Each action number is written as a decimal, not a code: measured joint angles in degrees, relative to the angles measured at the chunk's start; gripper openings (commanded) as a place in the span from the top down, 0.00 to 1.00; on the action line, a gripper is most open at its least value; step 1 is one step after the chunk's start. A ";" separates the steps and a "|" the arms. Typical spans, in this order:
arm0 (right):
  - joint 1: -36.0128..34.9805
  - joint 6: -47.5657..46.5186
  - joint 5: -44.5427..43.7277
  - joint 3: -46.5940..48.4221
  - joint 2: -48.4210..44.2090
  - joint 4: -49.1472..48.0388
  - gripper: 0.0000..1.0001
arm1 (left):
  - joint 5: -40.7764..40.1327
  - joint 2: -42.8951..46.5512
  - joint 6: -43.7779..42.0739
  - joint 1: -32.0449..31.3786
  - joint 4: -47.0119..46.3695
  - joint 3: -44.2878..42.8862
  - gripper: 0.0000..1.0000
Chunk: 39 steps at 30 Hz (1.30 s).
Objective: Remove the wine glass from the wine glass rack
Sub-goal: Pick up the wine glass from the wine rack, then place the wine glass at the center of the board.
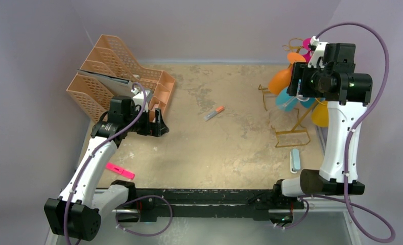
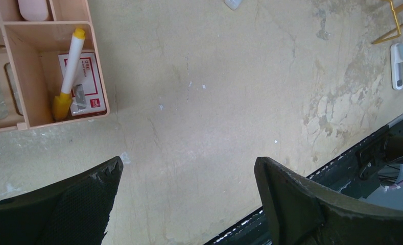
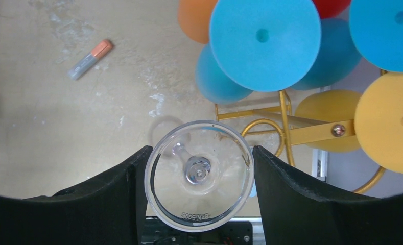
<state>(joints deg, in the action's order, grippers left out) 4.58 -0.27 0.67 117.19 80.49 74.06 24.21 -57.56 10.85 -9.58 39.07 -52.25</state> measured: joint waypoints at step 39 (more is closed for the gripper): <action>-22.62 19.02 17.09 -25.27 -10.78 -18.29 0.67 | 21.40 4.28 14.71 -0.07 -14.23 5.53 0.06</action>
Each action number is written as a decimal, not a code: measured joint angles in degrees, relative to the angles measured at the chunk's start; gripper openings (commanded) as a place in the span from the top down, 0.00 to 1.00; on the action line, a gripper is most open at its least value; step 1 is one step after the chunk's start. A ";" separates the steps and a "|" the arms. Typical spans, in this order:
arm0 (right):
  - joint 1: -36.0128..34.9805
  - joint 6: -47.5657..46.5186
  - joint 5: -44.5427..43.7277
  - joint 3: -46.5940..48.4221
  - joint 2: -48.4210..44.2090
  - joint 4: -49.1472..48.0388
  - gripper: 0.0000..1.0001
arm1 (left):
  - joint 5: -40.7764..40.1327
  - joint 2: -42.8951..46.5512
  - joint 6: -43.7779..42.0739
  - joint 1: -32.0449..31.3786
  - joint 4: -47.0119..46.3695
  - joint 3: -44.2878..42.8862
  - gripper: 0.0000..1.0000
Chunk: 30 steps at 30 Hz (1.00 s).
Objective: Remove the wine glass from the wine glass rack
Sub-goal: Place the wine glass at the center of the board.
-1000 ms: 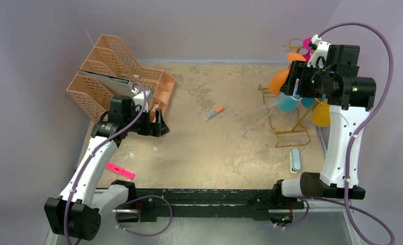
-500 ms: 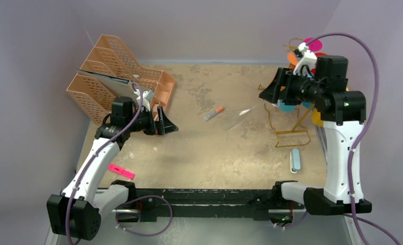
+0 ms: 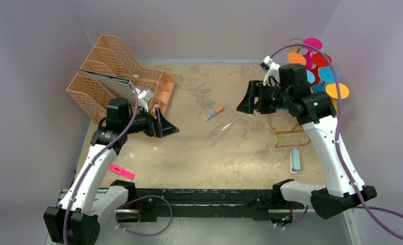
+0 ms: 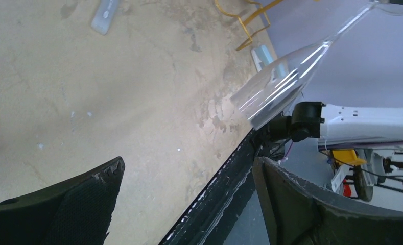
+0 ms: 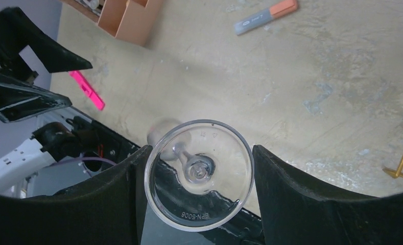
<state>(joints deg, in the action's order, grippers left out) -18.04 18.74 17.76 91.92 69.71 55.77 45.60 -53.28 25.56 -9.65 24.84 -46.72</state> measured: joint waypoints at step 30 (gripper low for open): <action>-19.10 7.19 -10.69 -7.08 4.96 -10.38 0.67 | -10.67 -11.58 -13.88 -31.23 -29.94 -3.34 0.21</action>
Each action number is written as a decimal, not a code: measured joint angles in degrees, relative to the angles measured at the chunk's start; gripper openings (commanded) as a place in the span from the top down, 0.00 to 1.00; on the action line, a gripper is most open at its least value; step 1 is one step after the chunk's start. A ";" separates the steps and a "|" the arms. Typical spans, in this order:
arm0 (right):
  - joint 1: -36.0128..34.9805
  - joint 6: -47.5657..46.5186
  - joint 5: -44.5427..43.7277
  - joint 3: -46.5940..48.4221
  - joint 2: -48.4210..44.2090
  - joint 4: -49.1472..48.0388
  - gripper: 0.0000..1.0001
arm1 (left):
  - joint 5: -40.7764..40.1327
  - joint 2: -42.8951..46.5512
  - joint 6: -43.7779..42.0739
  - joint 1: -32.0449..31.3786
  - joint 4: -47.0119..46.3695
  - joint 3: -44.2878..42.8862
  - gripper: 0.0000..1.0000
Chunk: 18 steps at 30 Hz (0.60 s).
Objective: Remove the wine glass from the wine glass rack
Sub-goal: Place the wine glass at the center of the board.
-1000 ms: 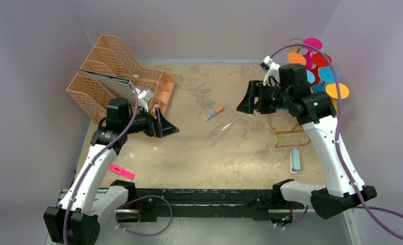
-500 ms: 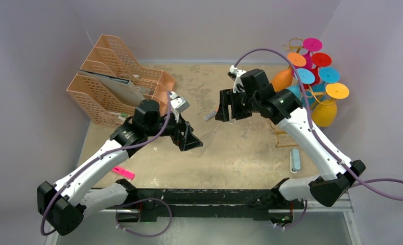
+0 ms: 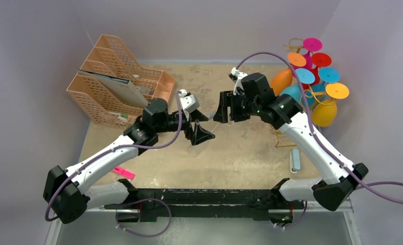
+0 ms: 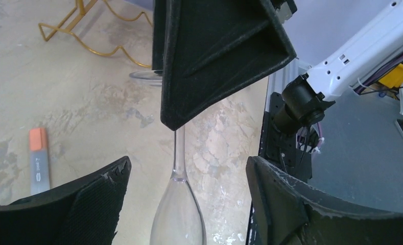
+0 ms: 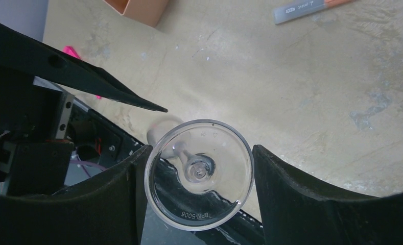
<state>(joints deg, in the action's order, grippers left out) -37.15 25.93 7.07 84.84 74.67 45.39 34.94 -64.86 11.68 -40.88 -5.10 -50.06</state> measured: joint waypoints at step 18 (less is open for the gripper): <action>-0.04 2.36 3.34 -2.03 -2.40 -2.73 0.67 | 6.93 -7.69 -4.42 -0.09 -4.28 0.39 0.87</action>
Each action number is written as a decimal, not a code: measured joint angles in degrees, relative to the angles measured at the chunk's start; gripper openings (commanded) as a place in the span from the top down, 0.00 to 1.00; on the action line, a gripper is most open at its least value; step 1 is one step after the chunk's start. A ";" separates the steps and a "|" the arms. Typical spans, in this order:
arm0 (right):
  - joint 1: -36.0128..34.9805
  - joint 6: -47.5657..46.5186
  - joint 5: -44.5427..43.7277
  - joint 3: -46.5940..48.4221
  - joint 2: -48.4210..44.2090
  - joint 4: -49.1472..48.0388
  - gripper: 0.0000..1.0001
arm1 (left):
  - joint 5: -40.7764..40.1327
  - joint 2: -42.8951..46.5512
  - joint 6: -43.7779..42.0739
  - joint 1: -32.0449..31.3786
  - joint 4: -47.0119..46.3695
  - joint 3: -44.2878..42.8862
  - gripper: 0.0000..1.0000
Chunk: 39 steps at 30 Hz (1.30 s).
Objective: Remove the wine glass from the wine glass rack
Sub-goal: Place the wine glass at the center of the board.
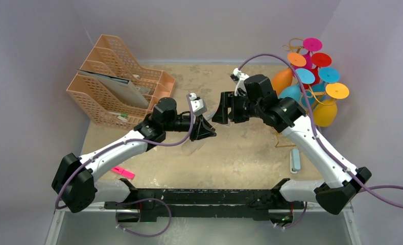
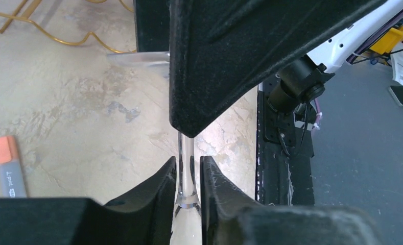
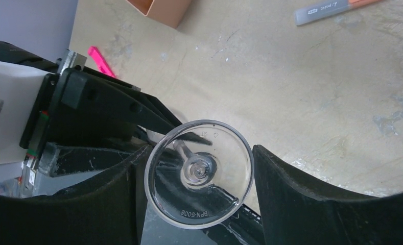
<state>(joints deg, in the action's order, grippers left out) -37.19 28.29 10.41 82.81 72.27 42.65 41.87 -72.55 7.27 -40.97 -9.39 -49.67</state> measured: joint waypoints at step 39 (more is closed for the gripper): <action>-6.97 -13.11 -0.37 -3.56 -6.01 -0.11 0.45 | 1.77 -0.79 -9.84 -0.20 33.29 -12.72 1.00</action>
<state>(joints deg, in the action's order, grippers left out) -44.16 15.18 10.04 79.24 66.26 42.54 43.64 -73.34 -2.57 -41.17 23.90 -62.39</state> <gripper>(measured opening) 0.625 0.157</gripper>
